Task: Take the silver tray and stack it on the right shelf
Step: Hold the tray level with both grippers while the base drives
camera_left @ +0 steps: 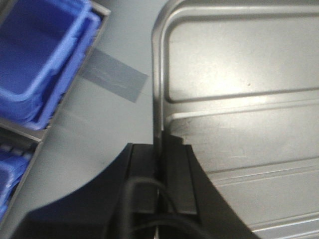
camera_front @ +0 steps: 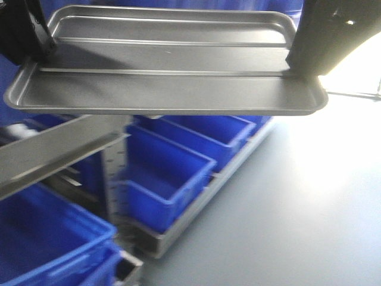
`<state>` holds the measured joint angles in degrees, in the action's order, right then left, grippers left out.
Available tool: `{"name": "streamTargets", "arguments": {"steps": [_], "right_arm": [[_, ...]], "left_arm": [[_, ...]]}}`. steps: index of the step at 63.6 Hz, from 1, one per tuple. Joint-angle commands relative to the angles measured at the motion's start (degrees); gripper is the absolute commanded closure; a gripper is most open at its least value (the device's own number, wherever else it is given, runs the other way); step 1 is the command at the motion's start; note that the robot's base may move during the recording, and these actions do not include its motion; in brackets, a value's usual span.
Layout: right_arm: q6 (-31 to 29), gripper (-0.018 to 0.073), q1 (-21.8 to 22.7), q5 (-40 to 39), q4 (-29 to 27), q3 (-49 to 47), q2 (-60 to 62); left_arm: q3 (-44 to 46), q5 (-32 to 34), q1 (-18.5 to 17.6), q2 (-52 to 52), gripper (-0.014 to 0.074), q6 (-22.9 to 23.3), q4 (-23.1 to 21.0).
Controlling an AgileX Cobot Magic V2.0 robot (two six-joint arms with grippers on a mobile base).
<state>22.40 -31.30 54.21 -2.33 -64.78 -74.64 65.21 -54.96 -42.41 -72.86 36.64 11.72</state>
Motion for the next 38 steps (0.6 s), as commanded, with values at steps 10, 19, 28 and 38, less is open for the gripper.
{"name": "streamTargets", "arguments": {"steps": [10,19,28,38], "right_arm": [[-1.2,0.0503,0.3,-1.3,1.5,-1.6,1.9],[-1.2,0.0503,0.3,-1.3,1.5,-1.6,1.9],[-1.2,0.0503,0.3,-1.3,1.5,-1.6,1.9],[-1.2,0.0503,0.3,-1.3,1.5,-1.6,1.9]], "left_arm": [[1.9,1.0,-0.4,1.5,0.0689,-0.4,2.3],[1.9,1.0,-0.4,1.5,0.0689,-0.4,2.3],[1.9,1.0,-0.4,1.5,0.0689,-0.4,2.3],[1.9,1.0,-0.4,1.5,0.0689,-0.4,2.3]]}}
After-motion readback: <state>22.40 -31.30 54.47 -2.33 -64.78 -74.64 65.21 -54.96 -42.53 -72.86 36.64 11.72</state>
